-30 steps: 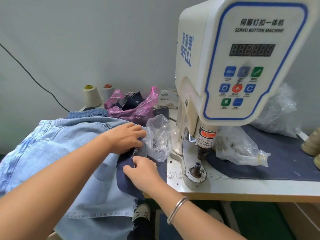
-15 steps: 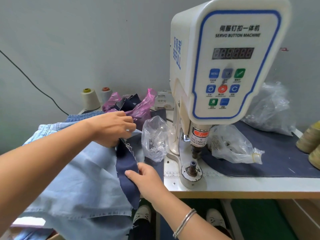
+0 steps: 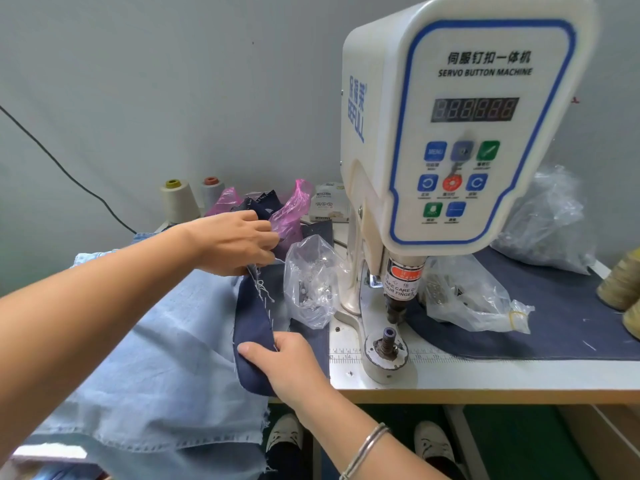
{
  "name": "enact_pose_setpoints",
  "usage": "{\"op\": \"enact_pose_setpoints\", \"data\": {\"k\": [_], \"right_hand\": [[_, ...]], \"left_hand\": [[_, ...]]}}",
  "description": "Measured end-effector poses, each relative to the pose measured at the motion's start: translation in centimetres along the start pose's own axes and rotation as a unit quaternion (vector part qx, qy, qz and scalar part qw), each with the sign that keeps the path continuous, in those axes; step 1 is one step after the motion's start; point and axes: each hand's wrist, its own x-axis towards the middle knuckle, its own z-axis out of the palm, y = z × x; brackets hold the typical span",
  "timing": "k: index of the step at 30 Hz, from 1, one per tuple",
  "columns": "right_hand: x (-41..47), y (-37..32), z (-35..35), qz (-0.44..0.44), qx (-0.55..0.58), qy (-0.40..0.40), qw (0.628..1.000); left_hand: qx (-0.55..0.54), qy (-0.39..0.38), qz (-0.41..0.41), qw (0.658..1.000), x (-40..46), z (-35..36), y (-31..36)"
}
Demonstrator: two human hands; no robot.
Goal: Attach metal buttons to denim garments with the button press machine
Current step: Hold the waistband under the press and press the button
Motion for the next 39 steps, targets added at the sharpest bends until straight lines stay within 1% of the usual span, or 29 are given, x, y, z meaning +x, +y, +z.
{"op": "enact_pose_setpoints", "data": {"k": [3, 5, 6, 8, 11, 13, 16, 17, 19, 20, 21, 23, 24, 25, 27, 29, 30, 32, 33, 34, 36, 38, 39], "right_hand": [[-0.8, -1.4, -0.4, -0.025, 0.066, -0.043, 0.997], [-1.5, -2.7, -0.7, -0.044, 0.103, -0.076, 0.991], [-1.9, -3.4, -0.9, -0.056, 0.112, -0.093, 0.988], [-2.8, -4.5, -1.6, -0.083, 0.127, -0.123, 0.981], [-4.1, -5.9, -3.4, -0.109, 0.172, -0.13, 0.97], [-4.9, -6.4, -4.8, -0.125, 0.189, -0.115, 0.967], [-5.8, -6.5, -7.4, -0.141, 0.209, -0.104, 0.962], [-6.2, -6.4, -8.4, -0.138, 0.213, -0.102, 0.962], [-7.0, -5.8, -10.2, -0.121, 0.211, -0.097, 0.965], [-7.4, -5.3, -11.1, -0.108, 0.204, -0.095, 0.968], [-7.9, -4.7, -12.0, -0.095, 0.194, -0.092, 0.972], [-8.7, -3.7, -13.4, -0.073, 0.166, -0.086, 0.98], [-9.0, -3.2, -14.1, -0.06, 0.153, -0.081, 0.983], [-9.2, -2.8, -14.8, -0.046, 0.146, -0.076, 0.985], [-9.4, -2.4, -16.3, -0.023, 0.129, -0.068, 0.989], [-9.3, -2.3, -17.7, -0.008, 0.057, -0.05, 0.997], [-9.3, -2.4, -18.3, -0.003, 0.01, -0.039, 0.999], [-9.1, -2.4, -19.1, 0.006, -0.054, -0.027, 0.998], [-8.9, -2.3, -19.4, 0.01, -0.07, -0.032, 0.997], [-8.9, -2.2, -19.6, 0.018, -0.079, -0.039, 0.996], [-8.8, -1.5, -20.0, 0.038, -0.098, -0.065, 0.992], [-8.7, -0.5, -20.5, 0.056, -0.137, -0.067, 0.987], [-8.7, 0.1, -20.9, 0.06, -0.153, -0.065, 0.984]], "left_hand": [[-0.072, -0.031, -0.045, 0.996, -0.5, 0.0, -0.5], [-0.183, -0.054, -0.105, 0.976, -0.8, -0.4, -0.8], [-0.263, -0.062, -0.137, 0.953, -1.0, -0.9, -0.9], [-0.416, -0.052, -0.185, 0.889, -1.5, -1.9, -1.1], [-0.577, -0.013, -0.234, 0.783, -2.5, -3.4, -1.5], [-0.649, -0.007, -0.22, 0.728, -2.9, -4.3, -1.4], [-0.747, -0.039, -0.184, 0.638, -2.9, -6.0, -0.6], [-0.764, -0.049, -0.179, 0.618, -2.7, -6.4, -0.3], [-0.781, -0.068, -0.16, 0.6, -2.3, -6.8, 0.4], [-0.784, -0.078, -0.152, 0.597, -2.0, -6.7, 0.8], [-0.781, -0.084, -0.146, 0.602, -1.7, -6.7, 1.4], [-0.749, -0.097, -0.141, 0.641, -1.1, -6.2, 2.5], [-0.735, -0.108, -0.144, 0.653, -0.8, -5.8, 3.1], [-0.733, -0.117, -0.156, 0.652, -0.6, -5.6, 3.7], [-0.74, -0.113, -0.188, 0.636, -0.1, -5.0, 4.7], [-0.759, -0.096, -0.211, 0.608, 0.3, -4.5, 5.8], [-0.775, -0.085, -0.218, 0.588, 0.6, -4.0, 6.2], [-0.811, -0.071, -0.23, 0.534, 1.3, -3.3, 7.0], [-0.814, -0.068, -0.232, 0.528, 1.5, -3.0, 7.2], [-0.811, -0.061, -0.229, 0.536, 1.8, -2.3, 7.3], [-0.809, -0.041, -0.232, 0.538, 1.7, -2.0, 7.2], [-0.818, -0.035, -0.229, 0.526, 1.2, -2.0, 7.0], [-0.83, -0.038, -0.218, 0.512, 0.9, -2.0, 6.9]]}}
